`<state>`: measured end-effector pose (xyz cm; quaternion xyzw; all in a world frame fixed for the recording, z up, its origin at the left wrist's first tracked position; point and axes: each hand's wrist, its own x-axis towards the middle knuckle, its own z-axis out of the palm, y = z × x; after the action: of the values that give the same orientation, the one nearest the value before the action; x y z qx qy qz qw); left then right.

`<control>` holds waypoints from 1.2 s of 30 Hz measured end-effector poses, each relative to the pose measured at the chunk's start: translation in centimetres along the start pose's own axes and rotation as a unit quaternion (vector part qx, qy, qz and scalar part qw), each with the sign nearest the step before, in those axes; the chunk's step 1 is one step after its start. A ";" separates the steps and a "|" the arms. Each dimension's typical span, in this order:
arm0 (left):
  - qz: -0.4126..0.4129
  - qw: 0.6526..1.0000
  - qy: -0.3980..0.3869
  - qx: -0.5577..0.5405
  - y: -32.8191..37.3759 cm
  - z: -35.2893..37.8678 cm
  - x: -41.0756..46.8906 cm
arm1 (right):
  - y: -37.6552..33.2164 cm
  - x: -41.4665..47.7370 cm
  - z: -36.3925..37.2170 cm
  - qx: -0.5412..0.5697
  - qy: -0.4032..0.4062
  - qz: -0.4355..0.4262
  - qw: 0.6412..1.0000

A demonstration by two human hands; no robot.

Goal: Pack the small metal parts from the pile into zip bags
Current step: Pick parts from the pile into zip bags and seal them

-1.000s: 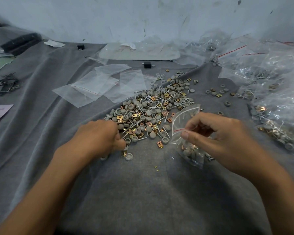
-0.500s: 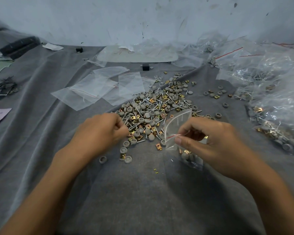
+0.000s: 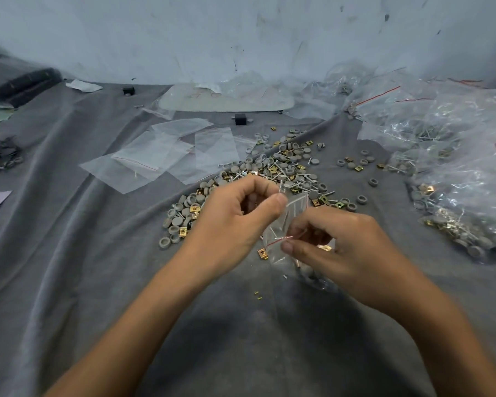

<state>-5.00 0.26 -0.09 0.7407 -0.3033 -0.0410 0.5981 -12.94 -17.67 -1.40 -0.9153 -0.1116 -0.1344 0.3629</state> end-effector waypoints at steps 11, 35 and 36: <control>0.009 1.000 -0.004 0.017 -0.6 -0.7 0.2 | 0.1 -0.1 -0.2 0.006 0.004 0.001 1.000; -0.130 0.834 -0.001 0.537 -4.9 -5.0 0.5 | -0.4 -0.2 -1.0 0.014 0.001 0.021 1.000; -0.128 0.830 0.003 0.543 -5.0 -4.7 0.6 | -0.4 -0.2 -1.0 0.015 0.001 0.022 1.000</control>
<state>-0.55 4.56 -3.12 0.9784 -0.1774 0.0565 0.0897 -13.44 -18.12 -0.57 -0.9119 -0.0934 -0.1257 0.3793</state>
